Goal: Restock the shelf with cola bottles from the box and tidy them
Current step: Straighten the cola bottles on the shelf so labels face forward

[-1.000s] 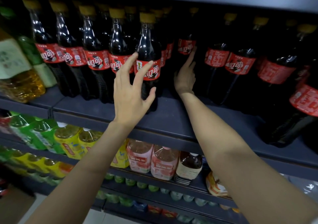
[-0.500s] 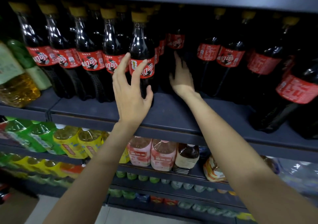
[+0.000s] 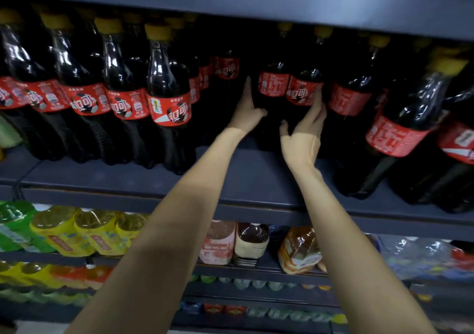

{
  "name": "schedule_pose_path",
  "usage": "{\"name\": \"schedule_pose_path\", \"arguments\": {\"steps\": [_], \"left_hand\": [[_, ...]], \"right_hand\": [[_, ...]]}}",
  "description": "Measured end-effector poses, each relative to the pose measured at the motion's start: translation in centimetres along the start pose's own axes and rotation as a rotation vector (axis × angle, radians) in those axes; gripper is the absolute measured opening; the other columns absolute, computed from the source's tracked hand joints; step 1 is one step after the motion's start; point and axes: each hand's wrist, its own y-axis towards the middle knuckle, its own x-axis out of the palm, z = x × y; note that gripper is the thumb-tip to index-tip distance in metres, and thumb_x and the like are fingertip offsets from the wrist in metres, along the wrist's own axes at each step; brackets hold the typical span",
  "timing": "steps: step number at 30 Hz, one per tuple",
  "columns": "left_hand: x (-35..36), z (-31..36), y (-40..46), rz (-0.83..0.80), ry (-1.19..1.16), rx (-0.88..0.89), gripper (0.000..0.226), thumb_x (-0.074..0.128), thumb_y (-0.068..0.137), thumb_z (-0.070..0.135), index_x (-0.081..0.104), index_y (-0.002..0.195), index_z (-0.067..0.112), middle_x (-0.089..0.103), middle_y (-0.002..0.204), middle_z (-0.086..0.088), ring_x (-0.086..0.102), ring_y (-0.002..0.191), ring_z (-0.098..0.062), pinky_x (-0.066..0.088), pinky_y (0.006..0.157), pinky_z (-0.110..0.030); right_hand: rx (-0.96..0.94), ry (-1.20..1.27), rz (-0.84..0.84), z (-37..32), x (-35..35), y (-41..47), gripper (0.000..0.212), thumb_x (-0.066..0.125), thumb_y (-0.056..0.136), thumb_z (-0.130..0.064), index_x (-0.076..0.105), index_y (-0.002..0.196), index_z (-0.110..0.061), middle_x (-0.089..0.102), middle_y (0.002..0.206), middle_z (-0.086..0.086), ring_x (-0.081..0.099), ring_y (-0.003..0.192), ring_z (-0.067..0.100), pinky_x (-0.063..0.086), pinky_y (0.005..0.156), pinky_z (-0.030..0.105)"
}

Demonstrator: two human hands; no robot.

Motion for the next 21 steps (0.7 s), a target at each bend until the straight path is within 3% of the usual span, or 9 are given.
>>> {"name": "schedule_pose_path", "arguments": {"steps": [3,6,10,13,15,17,19,21], "left_hand": [[-0.5,-0.9,1.0,-0.197,-0.038,0.04,0.097,0.056,0.078,-0.016,0.001,0.151,0.013,0.025,0.154,-0.007,0.025,0.14,-0.016,0.025,0.112,-0.025],[-0.3,-2.1,0.6,-0.122,0.021,0.097,0.094,0.068,0.08,-0.001,0.009,0.151,0.018,0.034,0.15,-0.007,0.034,0.137,-0.02,0.031,0.114,-0.04],[0.5,-3.1,-1.1,0.297,0.208,0.12,0.093,0.084,0.064,0.03,0.035,0.142,0.023,0.048,0.133,-0.008,0.054,0.116,-0.026,0.05,0.093,-0.044],[1.1,-3.4,-2.4,0.626,0.315,0.112,0.083,0.082,0.064,0.035,0.043,0.135,0.02,0.048,0.125,-0.01,0.053,0.113,-0.028,0.051,0.084,-0.042],[0.4,-3.0,-2.2,0.754,0.363,0.018,0.08,0.08,0.068,0.034,0.041,0.137,0.022,0.046,0.13,-0.01,0.048,0.119,-0.028,0.048,0.085,-0.043],[-0.4,-2.8,-1.7,0.785,0.436,-0.087,0.08,0.077,0.073,0.035,0.036,0.141,0.023,0.042,0.139,-0.011,0.042,0.126,-0.029,0.045,0.089,-0.045],[-0.2,-2.7,-1.3,0.773,0.488,-0.147,0.082,0.072,0.078,0.038,0.028,0.146,0.023,0.036,0.145,-0.012,0.038,0.13,-0.029,0.046,0.089,-0.046],[0.7,-2.7,-1.0,0.777,0.494,-0.173,0.082,0.068,0.083,0.036,0.021,0.149,0.023,0.033,0.146,-0.012,0.034,0.133,-0.029,0.047,0.086,-0.047]], "right_hand": [[0.012,0.133,-0.092,0.5,-0.5,0.4,0.087,0.058,0.082,-0.002,0.007,0.151,-0.019,0.023,0.153,0.013,0.03,0.136,0.019,0.024,0.102,0.01],[-0.005,0.206,-0.1,1.2,-0.6,0.4,0.088,0.055,0.082,0.002,0.006,0.151,-0.022,0.022,0.154,0.006,0.022,0.13,-0.003,0.014,0.094,-0.008],[0.001,0.238,-0.089,1.2,-0.8,0.5,0.089,0.06,0.082,-0.001,0.008,0.151,-0.024,0.027,0.149,0.002,0.022,0.123,-0.009,0.019,0.1,0.004],[-0.038,0.244,-0.075,1.1,-1.0,0.6,0.09,0.066,0.081,0.002,0.013,0.15,-0.018,0.031,0.137,-0.002,0.022,0.108,-0.024,0.02,0.089,-0.008],[-0.056,0.259,-0.072,1.0,-0.9,0.4,0.089,0.067,0.08,0.005,0.015,0.149,-0.014,0.031,0.134,-0.001,0.023,0.1,-0.03,0.021,0.08,-0.013],[-0.074,0.27,-0.08,0.7,-0.5,0.2,0.088,0.067,0.08,0.006,0.016,0.149,-0.014,0.029,0.13,-0.004,0.028,0.105,-0.026,0.023,0.079,-0.013],[-0.076,0.286,-0.1,0.5,0.2,0.4,0.092,0.068,0.08,0.002,0.014,0.151,-0.021,0.026,0.127,-0.013,0.028,0.11,-0.021,0.035,0.091,-0.001],[-0.076,0.301,-0.137,0.2,0.7,0.5,0.095,0.071,0.079,-0.002,0.013,0.15,-0.027,0.028,0.126,-0.018,0.023,0.112,-0.023,0.047,0.099,0.028]]}}
